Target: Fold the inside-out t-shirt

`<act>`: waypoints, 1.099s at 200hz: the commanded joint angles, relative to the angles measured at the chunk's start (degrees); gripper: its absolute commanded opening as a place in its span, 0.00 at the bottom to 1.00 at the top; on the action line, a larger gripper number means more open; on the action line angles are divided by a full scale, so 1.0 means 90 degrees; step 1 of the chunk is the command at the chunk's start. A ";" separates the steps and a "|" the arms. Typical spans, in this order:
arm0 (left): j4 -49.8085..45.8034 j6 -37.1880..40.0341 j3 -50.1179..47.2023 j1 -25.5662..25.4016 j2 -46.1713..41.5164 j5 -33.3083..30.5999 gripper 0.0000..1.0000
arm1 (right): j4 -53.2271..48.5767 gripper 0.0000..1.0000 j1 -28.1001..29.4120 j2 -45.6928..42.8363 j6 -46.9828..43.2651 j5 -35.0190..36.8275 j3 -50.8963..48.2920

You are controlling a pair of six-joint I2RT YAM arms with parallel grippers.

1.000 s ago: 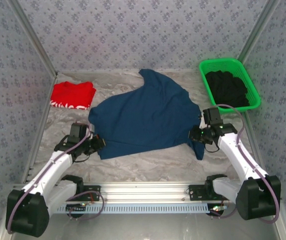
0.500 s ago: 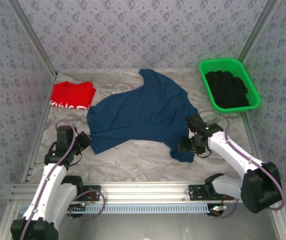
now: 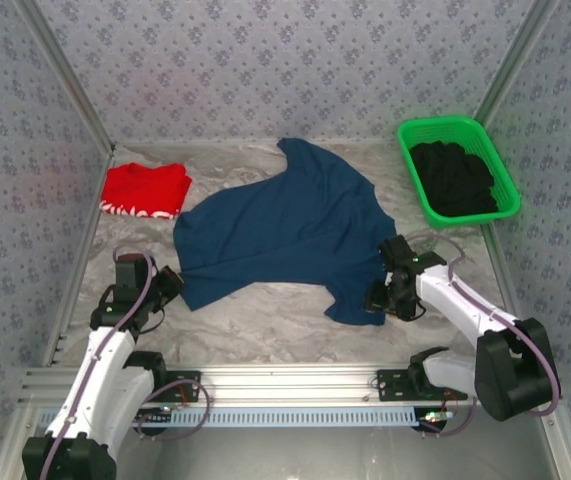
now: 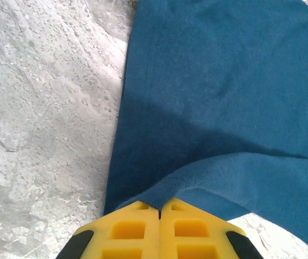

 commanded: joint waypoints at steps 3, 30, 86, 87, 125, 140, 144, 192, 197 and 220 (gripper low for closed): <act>0.0124 -0.0025 0.0040 0.0036 -0.0005 0.0184 0.00 | 0.0002 0.54 0.0001 -0.0018 0.0368 0.0114 -0.0195; 0.0115 -0.0002 0.0083 0.0033 -0.0026 0.0191 0.00 | 0.0126 0.46 -0.0006 0.0122 0.0372 0.0087 -0.0312; 0.0103 0.0107 0.0159 0.0035 -0.0002 0.0158 0.00 | 0.0576 0.32 -0.0056 0.0454 0.0328 0.0000 -0.0448; 0.0099 0.0112 0.0161 0.0034 0.0003 0.0161 0.00 | 0.0580 0.32 -0.0061 0.0463 0.0326 0.0000 -0.0448; 0.0046 0.0116 0.0152 0.0036 -0.0031 0.0144 0.00 | 0.0674 0.21 -0.0087 0.0514 0.0311 0.0083 -0.0527; 0.0022 0.0136 0.0151 0.0035 -0.0040 0.0088 0.00 | 0.0601 0.12 -0.0095 0.0349 0.0337 0.0198 -0.0512; 0.0003 0.0145 0.0152 0.0042 -0.0045 0.0076 0.00 | 0.0562 0.11 -0.0103 0.0276 0.0342 0.0214 -0.0497; 0.0140 0.0266 0.0915 0.0073 -0.0138 -0.0266 0.00 | -0.0384 0.00 -0.0565 -0.1479 -0.0297 0.0427 0.1405; 0.0192 0.0280 0.1075 0.0078 -0.0121 -0.0320 0.00 | -0.0383 0.00 -0.0642 -0.1564 -0.0349 0.0422 0.1744; 0.0460 0.0380 0.1894 0.0110 0.0053 -0.0620 0.00 | -0.0086 0.00 -0.0949 -0.1711 -0.0615 0.0522 0.3306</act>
